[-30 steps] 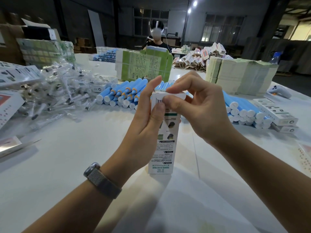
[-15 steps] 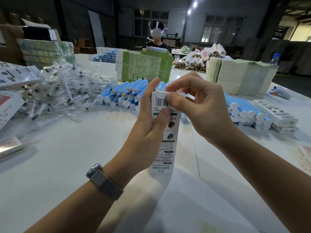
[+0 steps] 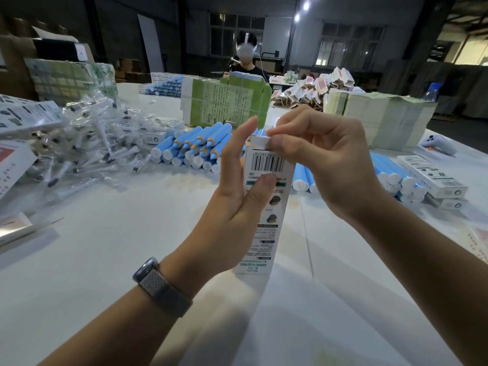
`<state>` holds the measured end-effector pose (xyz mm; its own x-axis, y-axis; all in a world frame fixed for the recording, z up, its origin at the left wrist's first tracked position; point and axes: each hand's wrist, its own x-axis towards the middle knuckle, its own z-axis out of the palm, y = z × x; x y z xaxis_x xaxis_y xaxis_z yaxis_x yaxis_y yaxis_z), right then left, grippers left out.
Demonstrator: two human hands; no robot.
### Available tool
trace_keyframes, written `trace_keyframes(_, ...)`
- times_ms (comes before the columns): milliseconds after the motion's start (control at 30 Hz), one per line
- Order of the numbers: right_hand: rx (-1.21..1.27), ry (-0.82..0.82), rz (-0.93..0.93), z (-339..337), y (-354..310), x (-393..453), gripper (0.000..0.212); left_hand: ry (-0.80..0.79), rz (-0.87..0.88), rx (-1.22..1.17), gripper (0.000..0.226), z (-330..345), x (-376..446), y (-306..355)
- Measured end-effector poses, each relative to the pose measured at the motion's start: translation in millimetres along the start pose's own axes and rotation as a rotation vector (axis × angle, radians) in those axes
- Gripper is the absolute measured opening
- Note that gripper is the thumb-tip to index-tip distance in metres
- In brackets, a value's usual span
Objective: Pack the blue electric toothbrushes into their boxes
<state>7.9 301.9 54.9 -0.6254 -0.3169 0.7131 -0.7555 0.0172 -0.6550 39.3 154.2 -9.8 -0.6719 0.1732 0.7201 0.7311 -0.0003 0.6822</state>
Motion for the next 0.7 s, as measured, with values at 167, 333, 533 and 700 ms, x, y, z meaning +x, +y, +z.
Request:
trace_keyframes(167, 0.104, -0.057, 0.029, -6.3, 4.6, 2.2, 0.007, -0.010, -0.027, -0.071, 0.045, -1.0, -0.8, -1.0)
trace_keyframes(333, 0.176, -0.079, 0.041, -7.8, 6.3, 1.7, 0.009, -0.034, -0.032, -0.125, 0.046, -4.5, 0.6, -1.0)
trace_keyframes(533, 0.043, -0.036, -0.024, -3.7, 4.5, -0.6, 0.005, -0.042, -0.027, -0.140, 0.048, -5.0, 0.7, -2.6)
trace_keyframes(700, -0.104, -0.009, -0.063, -2.1, -0.5, -0.7, 0.006, -0.074, -0.013, -0.125, 0.045, -5.7, 0.5, -3.6)
